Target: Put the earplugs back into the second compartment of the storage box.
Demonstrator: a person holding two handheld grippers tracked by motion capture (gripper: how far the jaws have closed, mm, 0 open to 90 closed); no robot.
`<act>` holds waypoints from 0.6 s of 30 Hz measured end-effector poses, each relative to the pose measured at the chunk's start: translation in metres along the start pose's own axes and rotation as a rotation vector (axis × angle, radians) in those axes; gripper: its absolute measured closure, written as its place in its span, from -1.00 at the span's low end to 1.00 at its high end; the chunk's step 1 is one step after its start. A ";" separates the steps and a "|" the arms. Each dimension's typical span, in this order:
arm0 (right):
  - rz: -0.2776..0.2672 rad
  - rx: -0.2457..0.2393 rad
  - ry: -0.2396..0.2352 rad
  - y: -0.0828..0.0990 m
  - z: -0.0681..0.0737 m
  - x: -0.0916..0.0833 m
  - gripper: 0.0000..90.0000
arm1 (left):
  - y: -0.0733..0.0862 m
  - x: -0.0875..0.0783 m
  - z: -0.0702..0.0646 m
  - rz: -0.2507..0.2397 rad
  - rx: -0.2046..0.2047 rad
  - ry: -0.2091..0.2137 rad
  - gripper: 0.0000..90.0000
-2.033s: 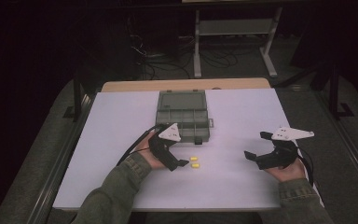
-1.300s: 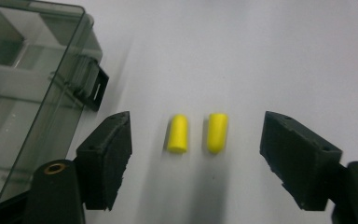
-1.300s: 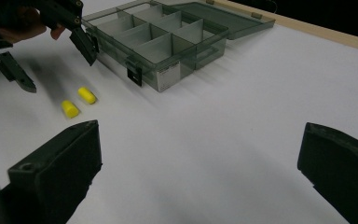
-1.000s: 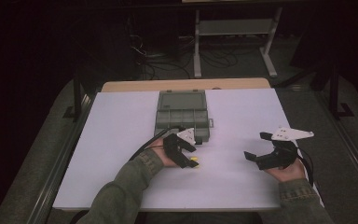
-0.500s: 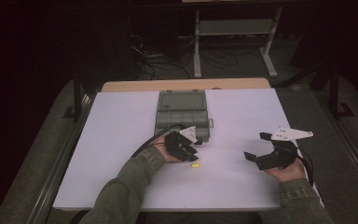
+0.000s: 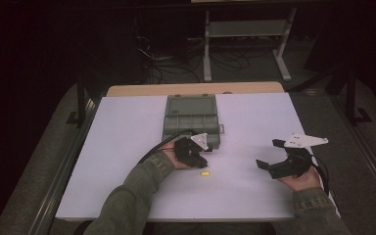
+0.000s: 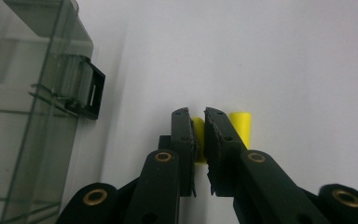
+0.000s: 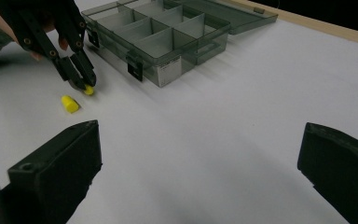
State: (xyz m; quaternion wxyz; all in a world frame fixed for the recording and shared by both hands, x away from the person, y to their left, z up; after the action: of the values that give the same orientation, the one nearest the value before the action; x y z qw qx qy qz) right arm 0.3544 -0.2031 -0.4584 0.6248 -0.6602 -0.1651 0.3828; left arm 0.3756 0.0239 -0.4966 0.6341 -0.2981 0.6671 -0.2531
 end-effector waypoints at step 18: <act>-0.003 0.000 0.000 0.000 0.000 -0.001 -1.00 | -0.031 -0.039 0.017 -0.034 0.023 -0.034 0.85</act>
State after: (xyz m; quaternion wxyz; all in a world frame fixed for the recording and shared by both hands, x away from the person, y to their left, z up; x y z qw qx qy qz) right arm 0.3540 -0.2035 -0.4578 0.6254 -0.6599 -0.1661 0.3819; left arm 0.3960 0.0312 -0.4488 0.6446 -0.3061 0.6480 -0.2663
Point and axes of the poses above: each handheld gripper's, and its own axes: x roughly forward along the jaws, y roughly out of its underside, z roughly to its left, the point moved 9 cm from there along x, roughly forward along the jaws, and after that the axes turned 13 degrees about -z, right-handed, at the moved point
